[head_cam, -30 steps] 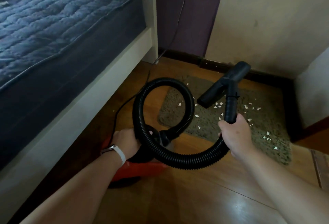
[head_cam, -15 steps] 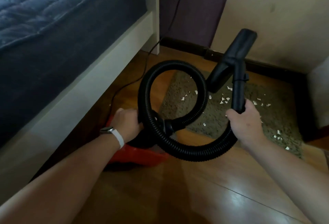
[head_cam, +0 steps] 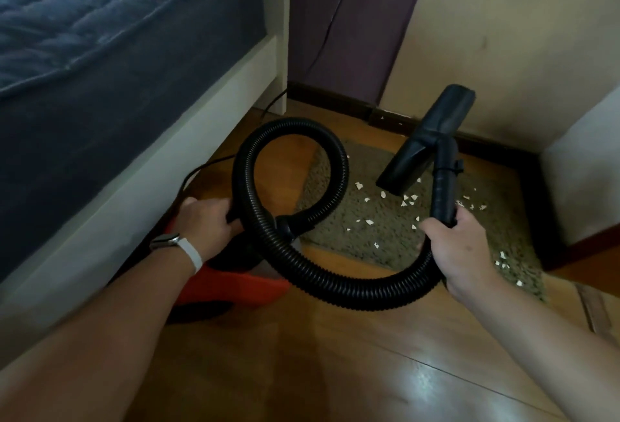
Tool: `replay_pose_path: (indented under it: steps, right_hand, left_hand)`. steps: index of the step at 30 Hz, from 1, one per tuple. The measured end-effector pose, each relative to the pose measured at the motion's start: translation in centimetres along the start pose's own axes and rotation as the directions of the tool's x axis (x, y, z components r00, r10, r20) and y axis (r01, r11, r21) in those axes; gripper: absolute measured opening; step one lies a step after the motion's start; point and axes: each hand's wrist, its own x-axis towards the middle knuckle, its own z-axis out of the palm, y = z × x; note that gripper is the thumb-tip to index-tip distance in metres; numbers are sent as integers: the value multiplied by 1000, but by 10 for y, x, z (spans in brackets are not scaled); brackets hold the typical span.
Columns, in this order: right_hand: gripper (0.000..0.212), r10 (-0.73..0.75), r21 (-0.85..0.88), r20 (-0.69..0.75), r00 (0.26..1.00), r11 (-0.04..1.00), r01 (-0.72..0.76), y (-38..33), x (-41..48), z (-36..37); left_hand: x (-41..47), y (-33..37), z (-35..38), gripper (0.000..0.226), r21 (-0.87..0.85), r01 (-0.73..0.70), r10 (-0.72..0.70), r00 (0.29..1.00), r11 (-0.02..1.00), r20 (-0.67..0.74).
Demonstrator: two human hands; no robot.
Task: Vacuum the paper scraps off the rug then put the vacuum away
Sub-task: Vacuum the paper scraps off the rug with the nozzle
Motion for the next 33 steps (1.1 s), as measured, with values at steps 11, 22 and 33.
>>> replay_pose_path:
  steps: [11, 22, 33]
  right_hand:
    - [20, -85, -41, 55, 995, 995, 87, -14, -12, 38]
    - [28, -210, 32, 153, 966, 978, 207, -38, -35, 72]
    - [22, -95, 1, 458, 884, 994, 106, -22, -39, 134]
  left_hand:
    - [-54, -66, -7, 82, -124, 172, -172, 985, 977, 13]
    - [-123, -99, 20, 88, -128, 436, -392, 879, 891, 270]
    - [-105, -91, 25, 86, -134, 399, -384, 915, 907, 123]
